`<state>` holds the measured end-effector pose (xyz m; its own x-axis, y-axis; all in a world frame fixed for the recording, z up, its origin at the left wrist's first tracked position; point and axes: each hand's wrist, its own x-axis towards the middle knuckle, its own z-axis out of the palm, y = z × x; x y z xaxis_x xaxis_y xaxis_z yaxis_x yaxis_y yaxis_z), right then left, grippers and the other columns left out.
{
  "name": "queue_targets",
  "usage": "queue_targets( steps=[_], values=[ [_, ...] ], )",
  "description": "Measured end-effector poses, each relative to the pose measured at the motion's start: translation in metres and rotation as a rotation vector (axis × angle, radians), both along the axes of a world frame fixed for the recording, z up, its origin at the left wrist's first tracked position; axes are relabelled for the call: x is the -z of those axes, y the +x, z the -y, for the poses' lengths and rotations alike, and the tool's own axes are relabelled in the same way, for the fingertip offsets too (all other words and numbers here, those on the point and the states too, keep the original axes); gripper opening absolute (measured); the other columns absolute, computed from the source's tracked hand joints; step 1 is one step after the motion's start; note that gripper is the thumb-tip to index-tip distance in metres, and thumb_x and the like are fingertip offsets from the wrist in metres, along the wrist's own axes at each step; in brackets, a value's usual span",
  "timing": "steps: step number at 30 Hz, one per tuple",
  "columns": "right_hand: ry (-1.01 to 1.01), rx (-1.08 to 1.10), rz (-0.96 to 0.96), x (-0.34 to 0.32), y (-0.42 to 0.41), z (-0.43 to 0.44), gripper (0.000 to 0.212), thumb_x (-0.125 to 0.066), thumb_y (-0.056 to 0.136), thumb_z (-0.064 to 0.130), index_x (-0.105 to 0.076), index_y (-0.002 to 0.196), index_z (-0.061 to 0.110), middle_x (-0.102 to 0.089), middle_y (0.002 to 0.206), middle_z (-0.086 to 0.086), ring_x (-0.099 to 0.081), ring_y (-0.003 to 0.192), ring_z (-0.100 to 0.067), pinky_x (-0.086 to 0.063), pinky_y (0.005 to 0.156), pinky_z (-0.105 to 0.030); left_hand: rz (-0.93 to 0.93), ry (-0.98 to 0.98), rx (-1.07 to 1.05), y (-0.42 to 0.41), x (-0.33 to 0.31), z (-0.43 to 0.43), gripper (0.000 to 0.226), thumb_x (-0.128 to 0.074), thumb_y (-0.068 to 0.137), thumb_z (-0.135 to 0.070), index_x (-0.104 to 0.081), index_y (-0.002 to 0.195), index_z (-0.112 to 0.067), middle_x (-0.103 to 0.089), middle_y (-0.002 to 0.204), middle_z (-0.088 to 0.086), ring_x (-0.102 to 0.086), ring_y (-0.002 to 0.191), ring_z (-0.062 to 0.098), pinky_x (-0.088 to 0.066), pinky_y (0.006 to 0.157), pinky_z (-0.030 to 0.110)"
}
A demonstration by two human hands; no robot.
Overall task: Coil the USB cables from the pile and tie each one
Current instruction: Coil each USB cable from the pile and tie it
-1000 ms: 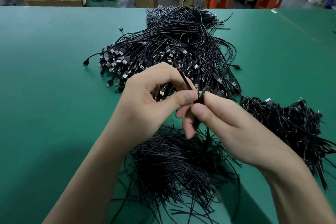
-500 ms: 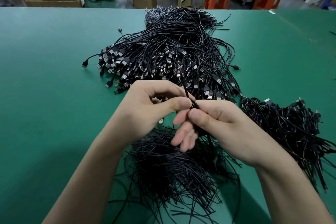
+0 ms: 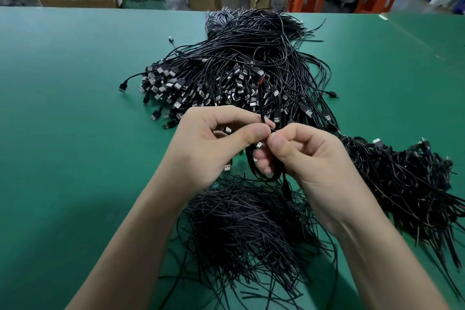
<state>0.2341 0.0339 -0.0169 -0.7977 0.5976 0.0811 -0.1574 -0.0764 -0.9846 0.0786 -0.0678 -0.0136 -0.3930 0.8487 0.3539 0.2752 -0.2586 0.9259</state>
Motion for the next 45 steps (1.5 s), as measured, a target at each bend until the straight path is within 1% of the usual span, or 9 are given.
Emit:
queue_targets(
  steps=[4,7,13,22,28,31,36,41,45],
  values=[
    [0.184,-0.026,0.22,0.005,0.002,0.001,0.033,-0.057,0.09,0.046,-0.07,0.096,0.017,-0.076,0.101,-0.003,-0.071,0.099,-0.015,-0.057,0.086,-0.029,0.048,-0.009,-0.058,-0.003,0.0,0.001,0.009,-0.077,0.09,-0.017,-0.084,0.094,-0.021,-0.079,0.079,0.0,-0.071,0.067,0.008,-0.057,0.063,0.021],
    [0.07,-0.228,0.212,0.002,0.0,0.011,0.038,-0.043,0.101,0.036,-0.056,0.122,0.008,-0.074,0.106,-0.01,-0.073,0.092,-0.026,-0.06,0.071,-0.037,0.084,-0.033,-0.097,-0.001,-0.001,0.001,0.01,-0.078,0.086,-0.031,-0.084,0.092,-0.027,-0.079,0.081,0.008,-0.07,0.063,0.032,-0.058,0.06,0.045],
    [0.039,-0.262,0.242,-0.001,-0.003,0.018,0.034,-0.039,0.101,0.039,-0.061,0.1,0.012,-0.038,0.07,0.003,-0.036,0.059,-0.011,-0.036,0.052,-0.025,0.163,-0.017,-0.05,0.0,-0.001,-0.001,0.008,-0.079,0.089,-0.026,-0.084,0.094,-0.024,-0.072,0.068,0.006,-0.06,0.054,0.021,-0.053,0.056,0.031],
    [-0.277,-0.43,0.019,-0.006,0.001,0.016,0.032,-0.043,0.103,0.04,-0.047,0.077,0.021,-0.032,0.066,0.005,-0.025,0.052,-0.01,-0.031,0.045,-0.02,0.271,-0.036,0.326,0.003,0.003,0.001,0.033,-0.058,0.103,-0.032,-0.069,0.131,-0.02,-0.075,0.125,0.003,-0.073,0.101,0.013,-0.055,0.091,0.023],
    [-0.368,-0.617,-0.065,-0.006,0.001,0.017,0.031,-0.041,0.105,0.037,-0.048,0.08,0.019,-0.026,0.065,0.002,-0.025,0.045,-0.008,-0.041,0.043,-0.02,0.349,0.021,0.284,0.005,0.005,0.001,0.029,-0.083,0.079,-0.04,-0.081,0.106,-0.029,-0.081,0.099,0.003,-0.076,0.084,0.016,-0.059,0.08,0.023],
    [-0.334,-0.571,-0.044,-0.005,0.001,0.015,0.032,-0.043,0.103,0.039,-0.051,0.081,0.018,-0.03,0.063,0.004,-0.029,0.042,-0.006,-0.043,0.043,-0.021,0.353,0.069,0.21,0.008,0.004,-0.001,0.016,-0.077,0.082,-0.017,-0.083,0.095,-0.026,-0.081,0.09,0.004,-0.072,0.06,0.008,-0.058,0.067,0.019],
    [-0.193,-0.374,0.008,-0.001,0.001,0.011,0.034,-0.052,0.097,0.047,-0.063,0.083,0.018,-0.045,0.056,0.001,-0.039,0.04,-0.009,-0.045,0.05,-0.025,0.327,0.141,0.108,0.013,0.002,-0.005,0.016,-0.075,0.08,-0.01,-0.084,0.089,-0.021,-0.08,0.086,0.004,-0.067,0.056,0.011,-0.057,0.06,0.021],
    [0.101,-0.03,0.28,0.003,-0.001,0.002,0.064,-0.046,0.083,0.069,-0.062,0.108,0.012,-0.073,0.08,-0.002,-0.068,0.066,-0.016,-0.055,0.07,-0.034,0.041,0.216,-0.111,0.016,0.0,-0.004,0.015,-0.08,0.085,-0.006,-0.083,0.095,-0.017,-0.081,0.092,-0.001,-0.077,0.081,0.018,-0.061,0.074,0.027],
    [0.386,0.146,0.535,0.012,0.001,-0.002,0.072,-0.024,0.08,0.087,-0.066,0.093,0.03,-0.073,0.088,0.007,-0.068,0.076,-0.009,-0.053,0.075,-0.039,-0.182,0.244,-0.261,0.018,0.003,-0.005,0.016,-0.081,0.086,-0.002,-0.08,0.102,-0.007,-0.08,0.095,-0.002,-0.077,0.09,0.016,-0.06,0.083,0.03]
  ],
)
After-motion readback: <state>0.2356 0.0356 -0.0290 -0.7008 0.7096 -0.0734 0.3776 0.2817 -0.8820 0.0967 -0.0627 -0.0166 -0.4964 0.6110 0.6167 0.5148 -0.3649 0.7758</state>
